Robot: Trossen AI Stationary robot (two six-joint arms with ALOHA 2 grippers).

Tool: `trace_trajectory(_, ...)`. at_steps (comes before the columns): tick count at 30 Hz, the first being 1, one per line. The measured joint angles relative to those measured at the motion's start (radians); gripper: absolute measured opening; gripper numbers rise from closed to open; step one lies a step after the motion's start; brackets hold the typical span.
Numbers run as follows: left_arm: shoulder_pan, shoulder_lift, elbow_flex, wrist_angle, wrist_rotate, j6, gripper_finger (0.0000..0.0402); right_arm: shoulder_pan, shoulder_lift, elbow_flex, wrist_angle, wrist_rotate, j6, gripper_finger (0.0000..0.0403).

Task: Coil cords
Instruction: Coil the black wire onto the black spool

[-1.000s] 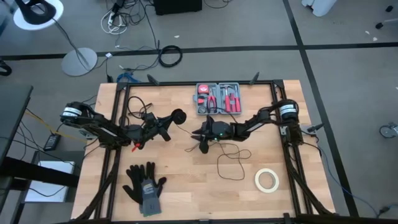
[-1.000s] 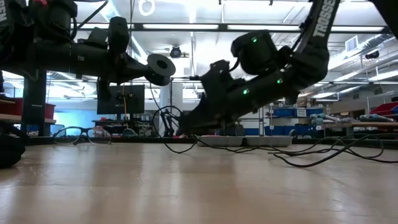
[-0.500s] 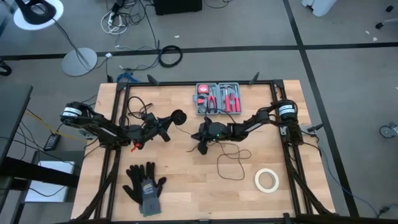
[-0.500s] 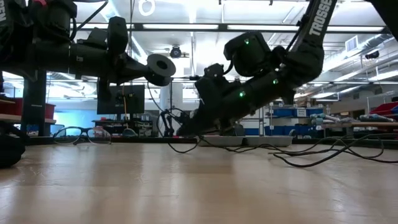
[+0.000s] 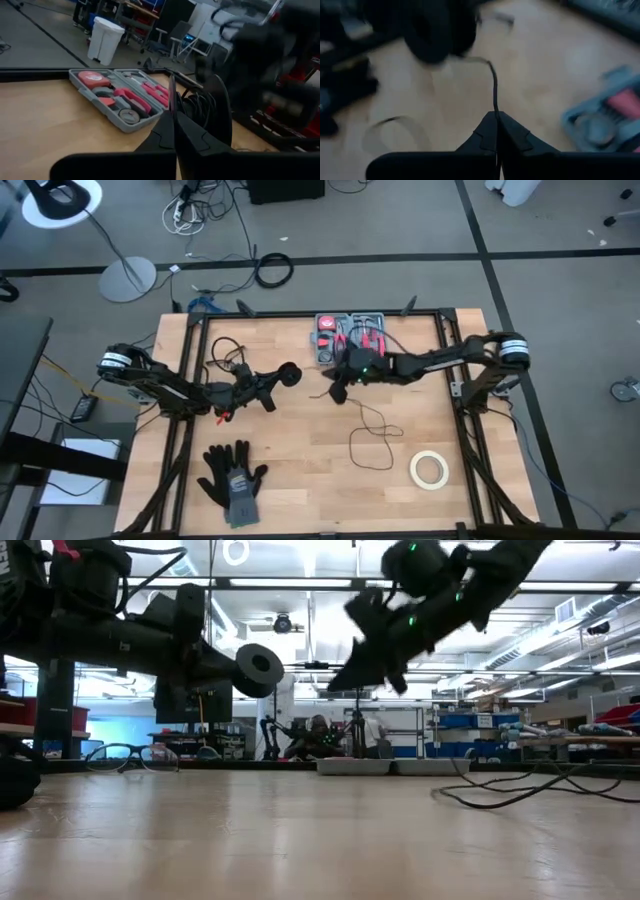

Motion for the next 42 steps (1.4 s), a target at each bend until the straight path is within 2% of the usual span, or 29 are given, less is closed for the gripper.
trace_trajectory(3, 0.000, 0.000, 0.003, -0.020, 0.000, -0.001, 0.0000, -0.015, -0.042, 0.030, -0.007, 0.012, -0.020, 0.0001)
trace_trajectory(7, 0.000, 0.000, 0.024, -0.060, -0.001, -0.001, 0.0000, -0.018, -0.021, 0.128, -0.037, 0.012, -0.066, 0.0001)
trace_trajectory(16, 0.002, 0.000, 0.073, -0.149, -0.033, -0.012, 0.0000, 0.049, 0.209, 0.414, -0.114, -0.102, -0.167, 0.0000)
trace_trajectory(23, 0.002, 0.000, 0.074, -0.130, -0.038, -0.036, 0.0000, 0.086, 0.342, 0.512, -0.156, -0.109, -0.186, 0.0005)
trace_trajectory(26, 0.001, 0.000, 0.068, -0.084, -0.035, -0.039, 0.0000, 0.087, 0.359, 0.510, -0.253, -0.098, -0.168, 0.0012)
trace_trajectory(31, 0.000, 0.001, 0.042, 0.003, -0.040, -0.035, 0.0000, 0.087, 0.342, 0.451, -0.433, 0.011, -0.097, 0.0016)
trace_trajectory(37, -0.001, 0.003, 0.017, 0.038, -0.023, -0.019, 0.0000, 0.100, 0.269, 0.307, -0.377, 0.022, -0.062, 0.0013)
trace_trajectory(42, 0.000, 0.001, 0.013, 0.073, -0.050, -0.029, 0.0000, 0.105, 0.167, 0.120, -0.400, 0.063, 0.054, 0.0014)
